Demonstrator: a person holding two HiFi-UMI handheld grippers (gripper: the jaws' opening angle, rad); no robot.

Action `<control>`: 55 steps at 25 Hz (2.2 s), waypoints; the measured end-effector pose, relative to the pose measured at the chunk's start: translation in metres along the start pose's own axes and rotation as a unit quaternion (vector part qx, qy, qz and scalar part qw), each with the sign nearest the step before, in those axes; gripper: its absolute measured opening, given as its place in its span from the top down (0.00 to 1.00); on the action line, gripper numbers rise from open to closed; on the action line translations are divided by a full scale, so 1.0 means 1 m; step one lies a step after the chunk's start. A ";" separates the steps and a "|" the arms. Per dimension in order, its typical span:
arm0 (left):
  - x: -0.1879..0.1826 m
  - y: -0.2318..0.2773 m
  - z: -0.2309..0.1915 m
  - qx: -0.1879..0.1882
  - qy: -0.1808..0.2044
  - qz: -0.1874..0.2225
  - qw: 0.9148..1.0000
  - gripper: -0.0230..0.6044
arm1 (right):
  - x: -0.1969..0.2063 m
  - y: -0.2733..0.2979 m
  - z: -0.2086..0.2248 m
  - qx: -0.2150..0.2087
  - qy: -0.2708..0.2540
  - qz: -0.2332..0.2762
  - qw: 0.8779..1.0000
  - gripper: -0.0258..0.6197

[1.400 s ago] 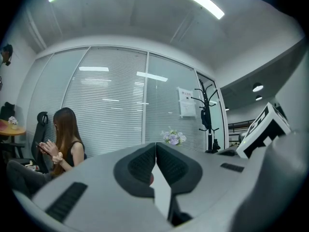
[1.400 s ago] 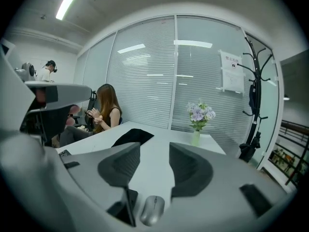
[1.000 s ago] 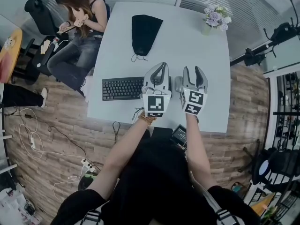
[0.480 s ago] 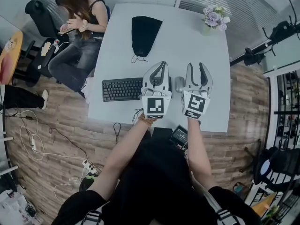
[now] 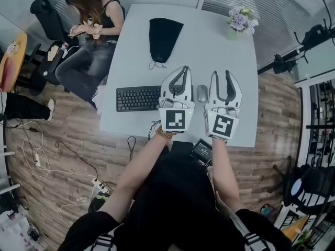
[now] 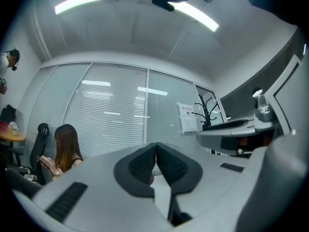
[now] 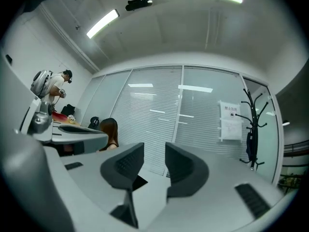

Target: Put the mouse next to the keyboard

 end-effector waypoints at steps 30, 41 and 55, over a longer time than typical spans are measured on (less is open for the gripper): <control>-0.012 -0.023 0.003 0.001 0.034 0.024 0.999 0.94 | 0.009 -0.031 -0.021 0.013 0.027 0.022 0.999 0.84; 0.000 -0.028 0.009 0.005 0.035 0.004 0.999 0.94 | 0.019 -0.038 -0.027 0.004 0.024 0.014 1.000 0.92; 0.015 -0.036 0.011 0.002 0.008 -0.013 1.000 0.94 | 0.024 -0.039 -0.034 -0.009 0.007 0.007 1.000 0.96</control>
Point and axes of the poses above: the fingertips, and each gripper's own axes: y forward along the fingers, z to its right, x out of its underside, the point moved 4 cm from there along -y, backward along the fingers, and after that the axes turned 9 degrees about x, right-handed, at the moved point
